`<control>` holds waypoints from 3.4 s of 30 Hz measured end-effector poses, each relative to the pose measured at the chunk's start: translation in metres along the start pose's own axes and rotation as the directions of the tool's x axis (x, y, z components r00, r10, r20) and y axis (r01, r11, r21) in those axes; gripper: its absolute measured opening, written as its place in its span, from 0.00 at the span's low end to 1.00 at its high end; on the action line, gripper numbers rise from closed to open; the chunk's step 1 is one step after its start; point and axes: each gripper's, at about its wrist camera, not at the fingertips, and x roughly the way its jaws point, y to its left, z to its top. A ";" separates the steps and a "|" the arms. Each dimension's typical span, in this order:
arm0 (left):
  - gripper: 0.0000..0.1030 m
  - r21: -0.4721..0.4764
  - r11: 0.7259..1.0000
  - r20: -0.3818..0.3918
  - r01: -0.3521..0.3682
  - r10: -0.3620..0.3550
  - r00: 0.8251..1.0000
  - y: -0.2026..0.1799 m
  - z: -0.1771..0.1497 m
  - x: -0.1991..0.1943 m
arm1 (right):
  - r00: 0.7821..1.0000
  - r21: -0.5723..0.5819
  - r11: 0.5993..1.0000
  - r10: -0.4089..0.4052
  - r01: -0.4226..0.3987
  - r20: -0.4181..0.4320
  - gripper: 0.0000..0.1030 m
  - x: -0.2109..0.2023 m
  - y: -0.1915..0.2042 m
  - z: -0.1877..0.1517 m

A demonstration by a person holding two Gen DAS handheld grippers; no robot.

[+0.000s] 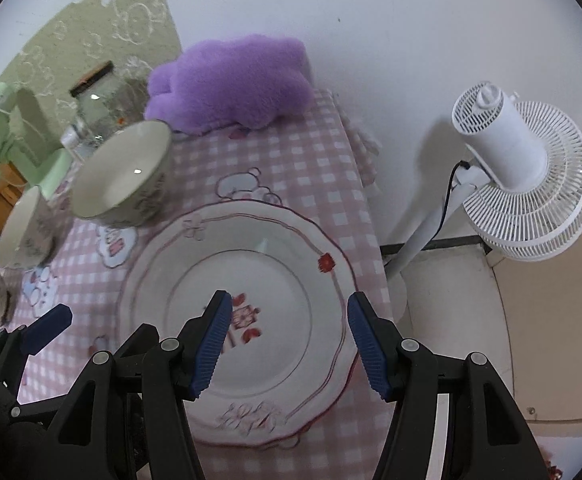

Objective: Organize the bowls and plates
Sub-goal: 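Close the grippers on the red-rimmed white plate rim, then lift the red-rimmed plate with both grippers and carry it to the cream plates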

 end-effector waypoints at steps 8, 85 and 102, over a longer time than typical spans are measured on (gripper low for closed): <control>0.79 0.031 1.000 -0.052 0.004 -0.002 0.999 -0.012 -0.001 0.025 | 0.998 0.025 0.999 -0.025 0.027 -0.052 0.62 0.029 -0.014 -0.002; 0.57 -0.033 0.996 0.017 -0.087 0.087 0.996 0.056 -0.028 -0.062 | 0.998 -0.108 0.992 0.055 -0.057 -0.022 0.39 -0.039 0.064 -0.033; 0.57 0.065 0.998 0.073 0.010 -0.015 0.997 0.072 -0.081 -0.132 | 0.997 -0.031 0.998 -0.058 0.060 0.041 0.39 -0.129 0.085 -0.103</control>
